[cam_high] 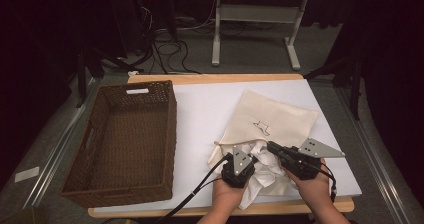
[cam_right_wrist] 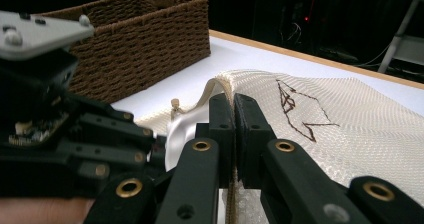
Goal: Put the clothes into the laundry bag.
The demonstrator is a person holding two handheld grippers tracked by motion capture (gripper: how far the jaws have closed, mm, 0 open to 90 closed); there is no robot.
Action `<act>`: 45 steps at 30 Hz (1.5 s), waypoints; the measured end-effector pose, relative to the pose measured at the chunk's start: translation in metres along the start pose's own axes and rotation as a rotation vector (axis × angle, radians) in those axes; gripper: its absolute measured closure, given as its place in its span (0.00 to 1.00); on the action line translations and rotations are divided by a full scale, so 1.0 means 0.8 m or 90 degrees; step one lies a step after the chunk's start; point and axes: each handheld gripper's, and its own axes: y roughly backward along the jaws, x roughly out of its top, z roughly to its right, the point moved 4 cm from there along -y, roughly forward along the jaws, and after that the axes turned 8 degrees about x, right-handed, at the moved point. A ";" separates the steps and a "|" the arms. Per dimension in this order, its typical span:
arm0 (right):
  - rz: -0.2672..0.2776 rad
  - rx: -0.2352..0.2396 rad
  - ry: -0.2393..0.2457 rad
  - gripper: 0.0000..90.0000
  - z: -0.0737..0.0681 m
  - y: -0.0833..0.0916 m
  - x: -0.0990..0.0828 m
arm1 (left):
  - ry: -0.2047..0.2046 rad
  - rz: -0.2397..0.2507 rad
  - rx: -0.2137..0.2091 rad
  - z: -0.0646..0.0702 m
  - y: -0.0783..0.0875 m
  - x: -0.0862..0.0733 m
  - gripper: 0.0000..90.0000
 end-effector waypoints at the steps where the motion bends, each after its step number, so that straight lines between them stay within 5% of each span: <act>1: -0.001 -0.001 -0.002 0.98 0.000 0.000 -0.001 | 0.012 0.012 0.016 -0.005 0.001 0.005 0.95; 8: -0.003 -0.002 -0.001 0.98 0.001 0.000 -0.003 | 0.033 0.019 0.061 -0.022 -0.007 0.013 0.92; 17: -0.007 -0.003 -0.003 0.98 0.002 0.001 -0.005 | 0.023 0.018 0.035 -0.021 0.010 0.009 0.54; 22: -0.008 -0.004 -0.005 0.98 0.001 0.001 -0.005 | -0.020 0.022 0.042 -0.035 0.043 0.004 0.44; 27: -0.010 -0.004 -0.004 0.98 0.001 0.000 -0.006 | -0.008 0.015 0.044 -0.049 0.057 -0.010 0.34; 29: -0.011 -0.003 -0.003 0.98 0.001 0.000 -0.006 | -0.006 -0.009 0.044 -0.054 0.056 -0.022 0.32; 36: -0.012 -0.002 -0.002 0.98 0.001 0.001 -0.007 | 0.015 -0.100 0.032 -0.059 0.042 -0.049 0.33; 41: -0.013 0.000 -0.001 0.98 0.001 0.001 -0.007 | 0.015 -0.123 0.008 -0.054 0.040 -0.052 0.53; 45: -0.015 -0.002 0.002 0.98 0.000 0.000 -0.007 | -0.009 -0.152 -0.005 -0.046 0.035 -0.059 0.73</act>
